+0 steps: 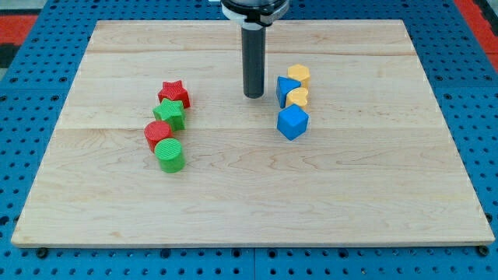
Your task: Slide the blue cube to the right
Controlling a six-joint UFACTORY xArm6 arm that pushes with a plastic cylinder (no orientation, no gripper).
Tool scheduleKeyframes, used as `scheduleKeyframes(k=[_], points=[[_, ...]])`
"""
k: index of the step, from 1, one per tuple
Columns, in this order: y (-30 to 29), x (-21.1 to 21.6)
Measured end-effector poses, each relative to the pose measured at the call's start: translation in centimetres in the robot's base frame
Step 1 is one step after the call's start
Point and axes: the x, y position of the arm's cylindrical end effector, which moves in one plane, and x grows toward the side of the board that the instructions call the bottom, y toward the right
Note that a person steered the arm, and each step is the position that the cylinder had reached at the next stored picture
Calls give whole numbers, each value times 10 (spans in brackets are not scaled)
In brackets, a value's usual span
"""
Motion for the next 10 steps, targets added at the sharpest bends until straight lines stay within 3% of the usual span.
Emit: scheduleKeyframes(k=[3, 5, 9, 10], points=[[40, 1], [-3, 11], [-15, 97], [-15, 99]])
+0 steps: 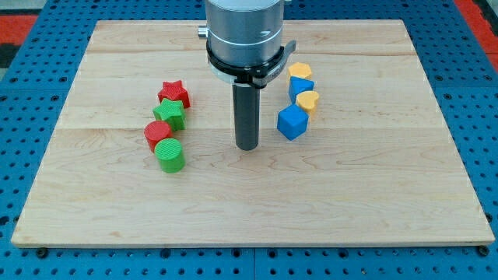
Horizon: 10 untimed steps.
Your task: Slide the blue cube to the right
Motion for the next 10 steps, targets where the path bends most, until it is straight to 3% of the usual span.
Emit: scheduleKeyframes(k=[3, 10], points=[[-2, -54], [55, -36]])
